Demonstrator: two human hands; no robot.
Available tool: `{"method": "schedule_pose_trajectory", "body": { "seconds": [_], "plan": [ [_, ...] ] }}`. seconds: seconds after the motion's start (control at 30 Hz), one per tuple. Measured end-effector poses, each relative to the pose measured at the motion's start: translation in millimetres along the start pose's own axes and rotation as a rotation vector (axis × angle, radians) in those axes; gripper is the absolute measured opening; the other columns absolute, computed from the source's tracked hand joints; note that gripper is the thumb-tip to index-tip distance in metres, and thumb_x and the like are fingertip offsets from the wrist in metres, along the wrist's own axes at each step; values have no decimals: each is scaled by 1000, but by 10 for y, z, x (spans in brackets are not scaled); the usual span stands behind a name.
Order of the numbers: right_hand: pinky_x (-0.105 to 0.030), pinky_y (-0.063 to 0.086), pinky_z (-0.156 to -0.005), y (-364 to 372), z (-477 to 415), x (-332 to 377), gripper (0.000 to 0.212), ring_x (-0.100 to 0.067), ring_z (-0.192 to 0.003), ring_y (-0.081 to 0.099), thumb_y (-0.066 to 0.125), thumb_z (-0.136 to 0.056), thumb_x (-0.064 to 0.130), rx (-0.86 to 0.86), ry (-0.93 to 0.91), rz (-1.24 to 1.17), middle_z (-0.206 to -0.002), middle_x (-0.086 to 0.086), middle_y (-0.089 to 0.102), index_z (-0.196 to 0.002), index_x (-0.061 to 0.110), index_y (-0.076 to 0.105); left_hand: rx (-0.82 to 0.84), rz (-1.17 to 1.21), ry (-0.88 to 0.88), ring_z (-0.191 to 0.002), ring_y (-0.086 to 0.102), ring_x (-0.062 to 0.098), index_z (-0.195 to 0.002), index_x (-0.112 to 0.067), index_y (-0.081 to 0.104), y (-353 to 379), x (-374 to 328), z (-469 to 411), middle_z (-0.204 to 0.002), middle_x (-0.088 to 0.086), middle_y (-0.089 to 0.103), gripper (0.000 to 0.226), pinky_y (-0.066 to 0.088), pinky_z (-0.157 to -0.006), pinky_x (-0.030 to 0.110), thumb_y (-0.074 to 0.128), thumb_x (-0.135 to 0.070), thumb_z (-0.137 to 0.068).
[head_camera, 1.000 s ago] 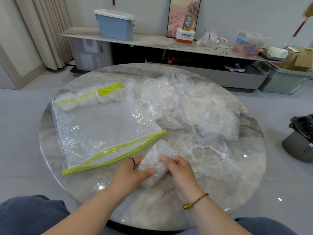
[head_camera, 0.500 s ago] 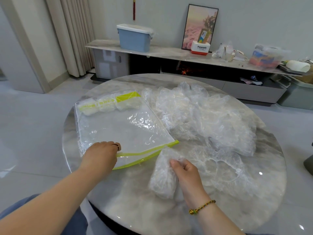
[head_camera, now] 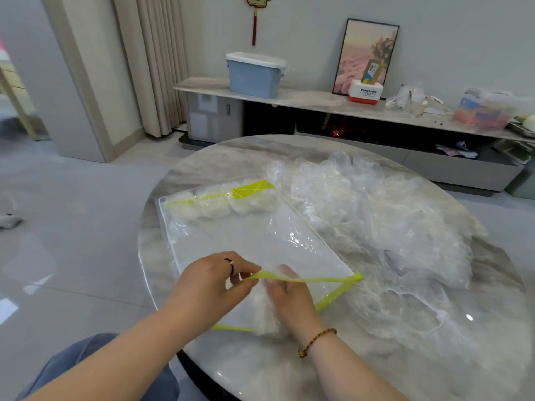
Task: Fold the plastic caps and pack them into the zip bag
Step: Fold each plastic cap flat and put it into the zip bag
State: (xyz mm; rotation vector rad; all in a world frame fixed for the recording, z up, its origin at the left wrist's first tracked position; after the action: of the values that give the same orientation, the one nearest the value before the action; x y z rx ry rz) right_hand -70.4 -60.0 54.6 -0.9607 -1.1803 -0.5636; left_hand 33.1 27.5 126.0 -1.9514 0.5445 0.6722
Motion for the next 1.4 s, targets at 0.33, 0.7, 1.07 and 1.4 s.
{"method": "schedule_pose_trajectory", "body": {
  "seconds": [0.33, 0.7, 1.07, 1.4],
  "plan": [
    [-11, 38, -42, 248, -534, 32, 19, -3, -40, 49, 66, -76, -3, 40, 229, -401, -50, 5, 55, -70, 11, 54, -427, 182, -586, -104, 53, 14, -109, -16, 62, -579, 913, -197, -109, -1, 57, 24, 35, -80, 20, 62, -27, -87],
    [-5, 39, -51, 507, -721, 95, 23, 6, -53, 52, 55, -87, 1, 43, 7, -257, -56, 17, 59, -75, 19, 64, -404, 219, -1138, -71, 45, 29, -66, 1, 43, -371, 2056, -426, -63, 12, 41, 42, 34, -63, 32, 38, -26, -98],
    [-2, 28, -81, 905, -1703, 522, 38, -16, -118, 47, 36, -94, -1, 93, -288, 255, -130, -10, 49, -131, 4, 44, -332, 120, -913, -49, 22, 17, -54, -12, 24, -348, 1934, -661, -51, 2, 26, 45, 19, -40, 24, 38, -8, -96],
    [-25, 26, -90, 1108, -2283, 681, 39, -24, -118, 43, 40, -96, 29, -119, -302, 889, -128, -10, 48, -128, 7, 43, -337, 230, -943, -50, 19, 18, -56, -13, 23, -289, 2091, -653, -53, 0, 23, 41, 17, -47, 28, 40, -9, -94]
  ]
}}
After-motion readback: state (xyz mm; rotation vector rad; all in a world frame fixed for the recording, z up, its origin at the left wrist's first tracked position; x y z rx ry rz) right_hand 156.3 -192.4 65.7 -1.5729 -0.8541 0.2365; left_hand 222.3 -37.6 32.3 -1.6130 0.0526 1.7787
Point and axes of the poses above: each hand's wrist, its own z-axis away from the middle knuckle, its own y-axis out of the palm, x = y × z, the point moved 7 cm from there along -z, towards the middle knuckle
